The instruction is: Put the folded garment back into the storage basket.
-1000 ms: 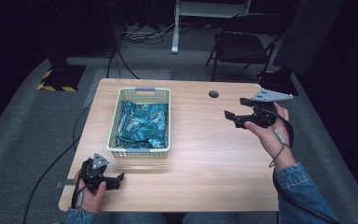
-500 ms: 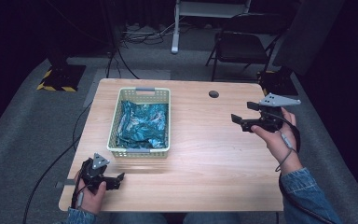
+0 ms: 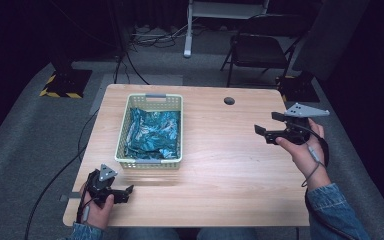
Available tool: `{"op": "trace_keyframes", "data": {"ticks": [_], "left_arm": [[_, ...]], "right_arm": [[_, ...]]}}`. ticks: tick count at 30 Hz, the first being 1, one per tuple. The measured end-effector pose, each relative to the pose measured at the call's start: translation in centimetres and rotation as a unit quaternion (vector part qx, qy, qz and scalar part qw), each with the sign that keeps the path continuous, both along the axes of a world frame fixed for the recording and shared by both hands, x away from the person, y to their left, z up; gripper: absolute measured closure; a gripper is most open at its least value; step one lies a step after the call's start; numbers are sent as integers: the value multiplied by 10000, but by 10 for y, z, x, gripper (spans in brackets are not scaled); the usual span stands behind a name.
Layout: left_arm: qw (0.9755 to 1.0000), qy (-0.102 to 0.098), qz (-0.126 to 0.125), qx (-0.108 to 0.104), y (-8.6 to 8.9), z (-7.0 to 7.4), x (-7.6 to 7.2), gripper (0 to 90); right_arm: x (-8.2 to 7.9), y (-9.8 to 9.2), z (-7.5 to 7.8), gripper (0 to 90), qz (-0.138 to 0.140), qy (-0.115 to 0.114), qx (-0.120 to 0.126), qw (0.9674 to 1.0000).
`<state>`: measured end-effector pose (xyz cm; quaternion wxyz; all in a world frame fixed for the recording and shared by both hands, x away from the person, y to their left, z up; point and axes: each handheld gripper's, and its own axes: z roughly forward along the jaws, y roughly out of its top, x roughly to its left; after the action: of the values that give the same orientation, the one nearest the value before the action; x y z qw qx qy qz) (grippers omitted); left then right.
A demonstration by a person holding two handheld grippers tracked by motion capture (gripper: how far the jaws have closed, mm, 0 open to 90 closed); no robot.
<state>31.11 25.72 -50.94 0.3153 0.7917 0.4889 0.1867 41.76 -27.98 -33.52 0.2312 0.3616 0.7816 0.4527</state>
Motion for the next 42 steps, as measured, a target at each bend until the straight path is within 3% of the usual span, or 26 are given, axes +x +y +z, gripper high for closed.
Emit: {"op": "trace_keyframes", "data": {"ticks": [11, 18, 42], "left_arm": [[10000, 0, 2, 0, 0, 0, 0, 2], [10000, -4, -3, 1, 0, 0, 0, 2], [10000, 3, -3, -2, 0, 0, 1, 2]], "right_arm": [[-6, -13, -9, 166, -117, 142, -199, 9996], [-11, -26, -21, 166, -220, 312, -180, 9991], [-23, -47, -51, 166, -367, 529, -72, 9979]]}}
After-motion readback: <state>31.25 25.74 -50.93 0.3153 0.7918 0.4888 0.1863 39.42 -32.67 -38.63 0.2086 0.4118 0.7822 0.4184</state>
